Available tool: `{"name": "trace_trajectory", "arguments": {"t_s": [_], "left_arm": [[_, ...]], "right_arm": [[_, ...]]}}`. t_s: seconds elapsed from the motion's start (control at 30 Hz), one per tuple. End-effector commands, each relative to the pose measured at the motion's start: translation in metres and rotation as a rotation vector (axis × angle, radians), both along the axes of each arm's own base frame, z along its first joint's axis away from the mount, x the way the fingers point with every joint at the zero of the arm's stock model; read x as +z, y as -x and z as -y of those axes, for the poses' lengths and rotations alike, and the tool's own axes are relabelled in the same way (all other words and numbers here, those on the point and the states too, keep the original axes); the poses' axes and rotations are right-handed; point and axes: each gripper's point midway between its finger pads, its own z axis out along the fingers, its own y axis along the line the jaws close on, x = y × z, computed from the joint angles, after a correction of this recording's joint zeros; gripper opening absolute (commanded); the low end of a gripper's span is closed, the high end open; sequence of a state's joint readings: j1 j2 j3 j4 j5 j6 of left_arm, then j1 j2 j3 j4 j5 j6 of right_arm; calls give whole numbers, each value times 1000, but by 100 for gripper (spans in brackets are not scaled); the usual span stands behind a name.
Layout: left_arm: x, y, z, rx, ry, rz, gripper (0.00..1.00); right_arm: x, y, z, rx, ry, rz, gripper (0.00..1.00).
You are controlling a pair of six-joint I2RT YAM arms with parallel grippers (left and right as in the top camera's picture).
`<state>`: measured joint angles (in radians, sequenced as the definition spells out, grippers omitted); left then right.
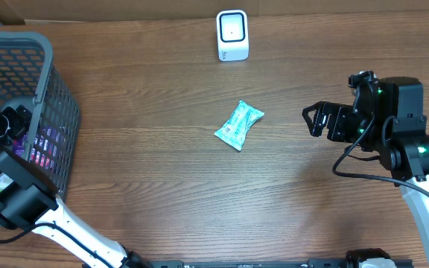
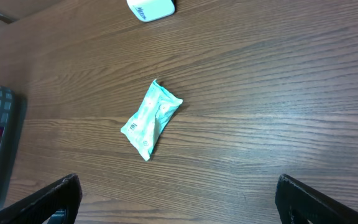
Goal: Scan the item barcode
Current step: 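Grasp the purple snack bag and lift it out of the basket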
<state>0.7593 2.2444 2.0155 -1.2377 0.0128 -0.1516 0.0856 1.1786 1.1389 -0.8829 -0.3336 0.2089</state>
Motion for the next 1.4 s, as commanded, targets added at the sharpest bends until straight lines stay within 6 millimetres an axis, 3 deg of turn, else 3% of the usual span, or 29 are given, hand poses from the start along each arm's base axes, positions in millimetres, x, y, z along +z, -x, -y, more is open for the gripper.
{"name": "trace_trajectory", "arguments": {"t_s": [0.0,0.17,0.53,0.6,0.63,0.67,0.7,0.73,0.87,1.0,1.2,1.37], "left_arm": [[34,-5,6,14,-8,70,98],[22,7,7,14,-7,9,100],[-32,5,7,-134,-31,18,99],[-34,5,7,-134,-30,18,83],[-34,5,7,-134,-31,19,67],[-33,4,6,-133,-34,21,39],[-31,4,6,-129,-35,22,19],[-29,4,6,-126,-34,22,6],[-2,-1,2,-100,-44,36,4],[45,-12,-10,-39,-90,96,4],[163,-37,-19,18,-210,325,4],[261,-52,4,-6,-252,602,4]], "right_arm": [[8,-3,-2,9,0,26,100],[8,-3,-2,9,0,26,100],[8,-3,-2,9,0,26,100],[8,-3,-2,9,0,25,100],[8,-3,-2,9,0,25,100],[8,-3,-2,9,0,26,100],[8,-3,-2,9,0,25,100],[8,-3,-2,9,0,25,100],[8,-3,-2,9,0,25,100],[8,-3,-2,9,0,26,100],[8,-3,-2,9,0,26,100],[8,-3,-2,9,0,25,100]]}}
